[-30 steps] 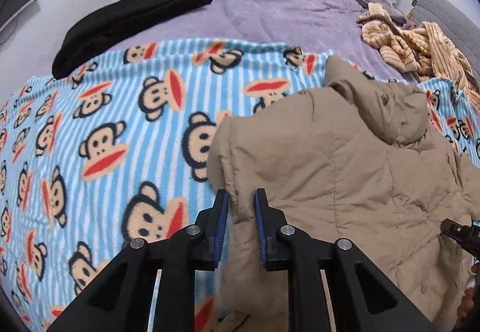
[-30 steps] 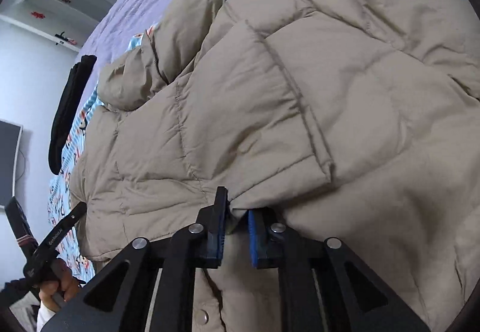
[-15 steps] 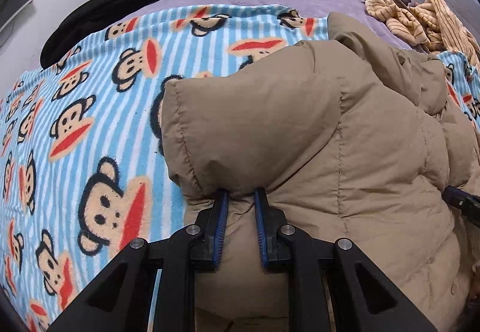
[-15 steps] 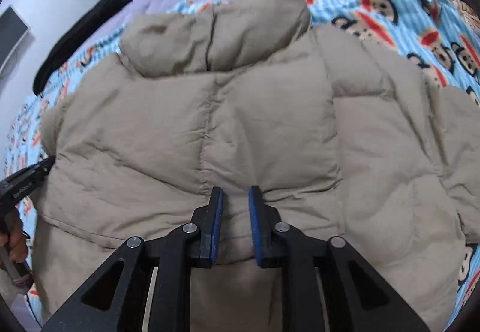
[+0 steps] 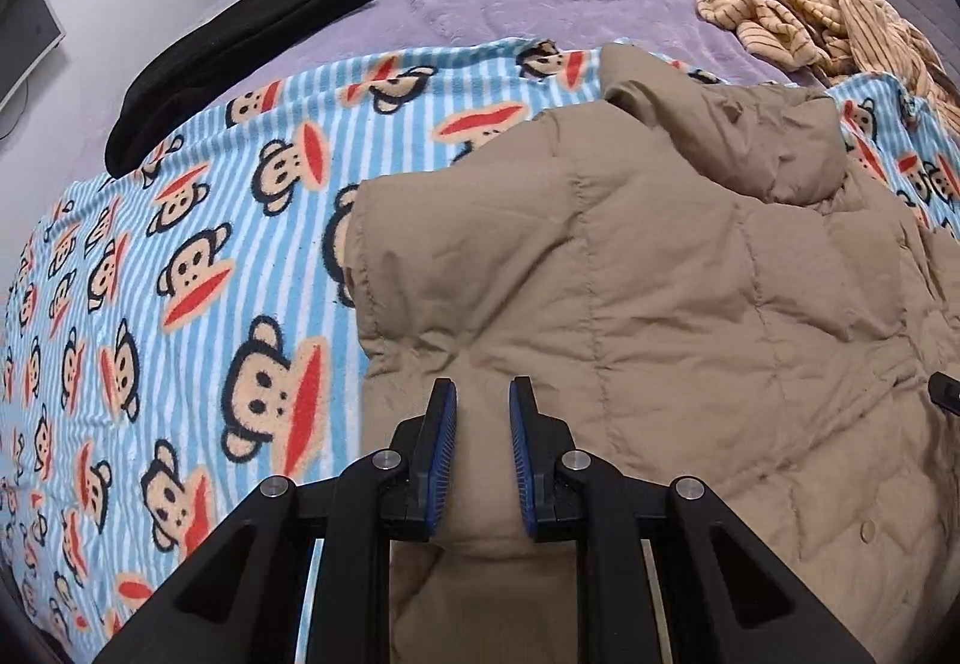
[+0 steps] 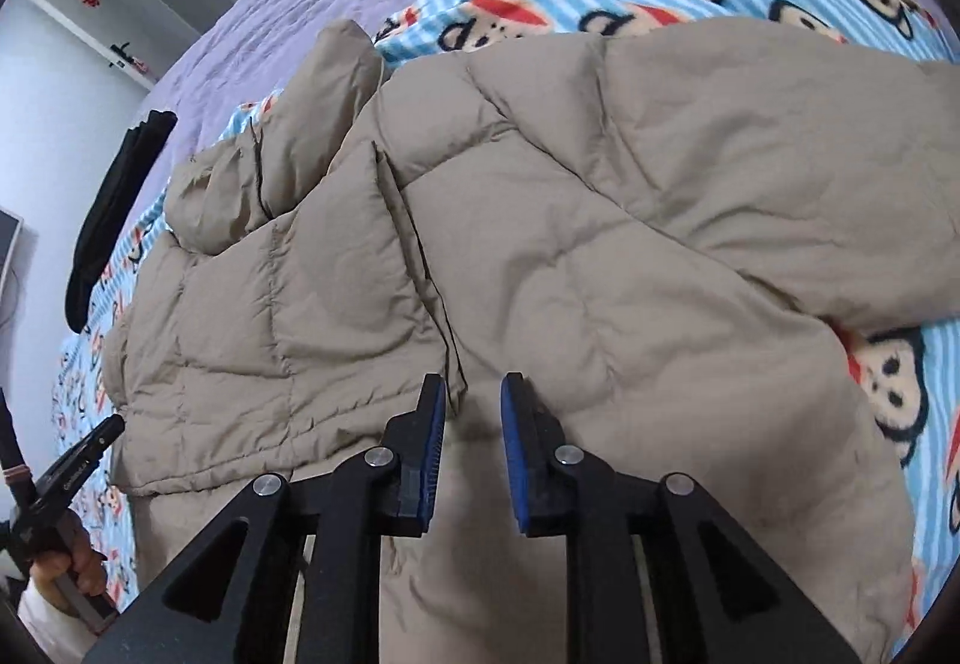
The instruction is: Fold large clothes
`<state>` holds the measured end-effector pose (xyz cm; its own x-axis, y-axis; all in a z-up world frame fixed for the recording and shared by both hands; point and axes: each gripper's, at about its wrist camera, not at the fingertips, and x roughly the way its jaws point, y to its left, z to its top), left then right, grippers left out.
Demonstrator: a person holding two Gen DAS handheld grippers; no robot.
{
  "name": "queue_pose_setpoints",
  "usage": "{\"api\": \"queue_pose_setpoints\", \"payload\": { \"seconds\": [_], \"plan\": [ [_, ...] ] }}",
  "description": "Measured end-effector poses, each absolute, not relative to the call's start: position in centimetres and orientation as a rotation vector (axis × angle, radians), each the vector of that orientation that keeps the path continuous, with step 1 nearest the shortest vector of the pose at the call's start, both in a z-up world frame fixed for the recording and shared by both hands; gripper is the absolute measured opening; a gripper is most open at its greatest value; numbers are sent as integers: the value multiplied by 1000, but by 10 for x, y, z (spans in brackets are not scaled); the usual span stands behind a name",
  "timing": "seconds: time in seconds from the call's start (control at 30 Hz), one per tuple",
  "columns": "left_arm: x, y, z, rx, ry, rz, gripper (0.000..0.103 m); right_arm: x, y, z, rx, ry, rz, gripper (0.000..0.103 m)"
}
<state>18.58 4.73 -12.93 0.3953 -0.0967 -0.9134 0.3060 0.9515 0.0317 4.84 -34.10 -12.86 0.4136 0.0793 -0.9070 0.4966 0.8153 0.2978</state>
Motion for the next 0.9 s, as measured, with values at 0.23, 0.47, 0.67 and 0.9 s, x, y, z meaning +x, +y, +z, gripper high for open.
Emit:
{"api": "queue_pose_setpoints", "payload": {
  "seconds": [0.23,0.47,0.67,0.9],
  "plan": [
    [136,9,-119,213,1175,-304,20,-2,-320,-129,663,1154,-225,45],
    [91,-18,-117,195,1220,-300,64,-17,-323,-133,700,1193,-169,50],
    [68,-24,-106,183,1186,-249,102,-38,-332,-125,679,1212,-137,59],
    [62,-16,-107,179,1203,-224,102,-56,-329,-122,686,1206,-134,80]
  ]
}}
